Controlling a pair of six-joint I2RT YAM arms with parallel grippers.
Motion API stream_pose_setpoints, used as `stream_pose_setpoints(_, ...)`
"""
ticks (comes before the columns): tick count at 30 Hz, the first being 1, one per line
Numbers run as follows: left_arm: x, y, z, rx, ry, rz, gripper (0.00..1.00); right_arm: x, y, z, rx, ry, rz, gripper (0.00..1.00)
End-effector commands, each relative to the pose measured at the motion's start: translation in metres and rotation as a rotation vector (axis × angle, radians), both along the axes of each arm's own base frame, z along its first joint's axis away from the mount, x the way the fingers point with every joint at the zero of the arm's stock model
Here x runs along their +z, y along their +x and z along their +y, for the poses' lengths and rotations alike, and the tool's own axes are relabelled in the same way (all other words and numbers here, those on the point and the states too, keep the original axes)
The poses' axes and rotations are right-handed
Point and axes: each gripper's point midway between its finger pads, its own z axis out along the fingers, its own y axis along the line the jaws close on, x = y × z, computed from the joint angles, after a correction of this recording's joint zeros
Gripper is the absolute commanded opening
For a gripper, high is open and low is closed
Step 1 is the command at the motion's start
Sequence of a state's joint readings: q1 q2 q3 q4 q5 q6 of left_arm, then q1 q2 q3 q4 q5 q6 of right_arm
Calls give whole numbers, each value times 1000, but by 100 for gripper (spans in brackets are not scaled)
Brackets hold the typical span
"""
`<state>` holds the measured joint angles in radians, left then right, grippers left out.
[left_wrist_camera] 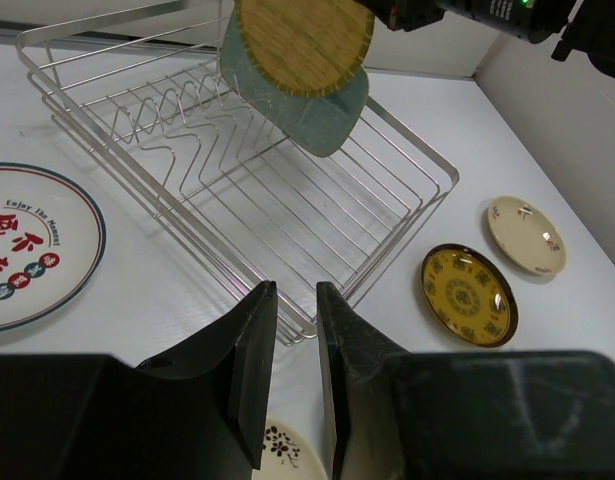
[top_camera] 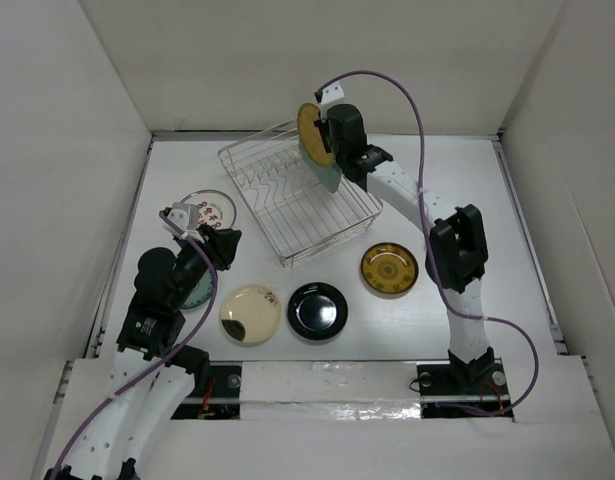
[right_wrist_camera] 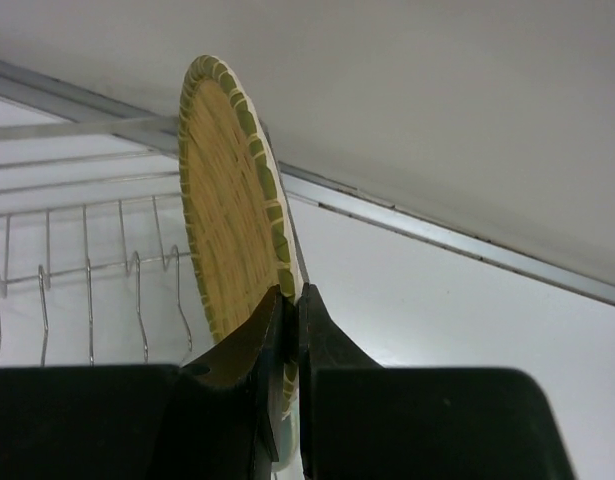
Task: Load the plates into the dish rack
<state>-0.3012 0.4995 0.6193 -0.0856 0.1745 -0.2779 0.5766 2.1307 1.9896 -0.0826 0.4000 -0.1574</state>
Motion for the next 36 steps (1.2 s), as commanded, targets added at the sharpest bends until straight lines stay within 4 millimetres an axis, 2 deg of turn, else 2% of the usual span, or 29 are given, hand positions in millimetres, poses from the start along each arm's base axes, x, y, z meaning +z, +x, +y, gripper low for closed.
stream_pose_setpoints(1,16,2,-1,-4,-9,-66,20,-7,-8,8,-11,-18,-7,0)
stream_pose_setpoints(2,16,3,-1,-2,-9,-66,20,-14,-12,15,-1,-35,1,0)
stream_pose_setpoints(6,16,2,-1,-4,-10,-67,20,-34,-19,22,-21,-92,18,0)
stream_pose_setpoints(7,16,2,-1,-4,-9,-66,20,-36,-19,21,-24,-94,22,3)
stream_pose_setpoints(8,16,2,-1,-5,-10,-67,20,-36,-22,25,-25,-84,22,14)
stream_pose_setpoints(9,16,2,-1,-7,-10,-67,20,-31,-23,23,-39,-68,18,36)
stream_pose_setpoints(11,17,1,-1,-7,-10,-69,20,-17,-25,17,-43,1,18,51)
stream_pose_setpoints(12,17,1,-2,-8,-11,-72,20,3,-31,15,-14,56,7,57)
stream_pose_setpoints(13,17,1,-2,-8,-11,-70,20,13,-29,1,-25,94,4,59)
stream_pose_setpoints(15,18,1,-2,-10,-14,-74,20,32,-37,-11,-16,229,6,61)
stream_pose_setpoints(16,18,0,-2,-11,-14,-74,20,44,-45,-40,-45,280,-13,62)
stream_pose_setpoints(17,19,0,-2,-13,-15,-78,20,52,-50,-53,-68,381,-24,61)
stream_pose_setpoints(18,20,-1,-2,-14,-17,-80,20,53,-57,-67,-77,437,-28,50)
stream_pose_setpoints(19,21,-1,-2,-13,-19,-85,20,42,-71,-106,-150,550,-20,31)
stream_pose_setpoints(20,22,-2,-1,-11,-20,-88,20,34,-79,-128,-191,605,-11,9)
stream_pose_setpoints(21,21,-2,-1,-9,-21,-87,20,20,-87,-150,-239,655,7,0)
stream_pose_setpoints(22,23,-3,0,-5,-22,-92,20,-33,-106,-178,-326,660,92,0)
stream_pose_setpoints(23,25,-5,1,-3,-25,-100,20,-32,-117,-229,-444,763,60,0)
stream_pose_setpoints(24,25,-5,1,-5,-25,-100,20,-51,-130,-254,-512,798,84,0)
stream_pose_setpoints(25,27,-7,0,-6,-27,-106,20,-74,-145,-271,-546,831,142,0)
stream_pose_setpoints(26,28,-7,1,-3,-28,-109,20,-107,-171,-290,-615,869,198,0)
stream_pose_setpoints(27,28,-10,-2,-17,-29,-112,20,-124,-187,-329,-715,896,199,0)
stream_pose_setpoints(28,28,-10,-2,-15,-29,-110,20,-142,-202,-335,-732,920,262,15)
stream_pose_setpoints(30,29,-12,-4,-28,-31,-116,20,-175,-231,-354,-815,940,322,26)
stream_pose_setpoints(31,29,-11,-4,-25,-31,-116,20,-183,-242,-365,-837,974,342,37)
stream_pose_setpoints(33,30,-14,-6,-35,-32,-121,20,-200,-256,-367,-849,1005,391,48)
stream_pose_setpoints(34,31,-14,-6,-35,-34,-122,20,-206,-262,-375,-876,1024,396,49)
stream_pose_setpoints(36,31,-15,-5,-34,-33,-125,20,-215,-266,-374,-879,1044,433,50)
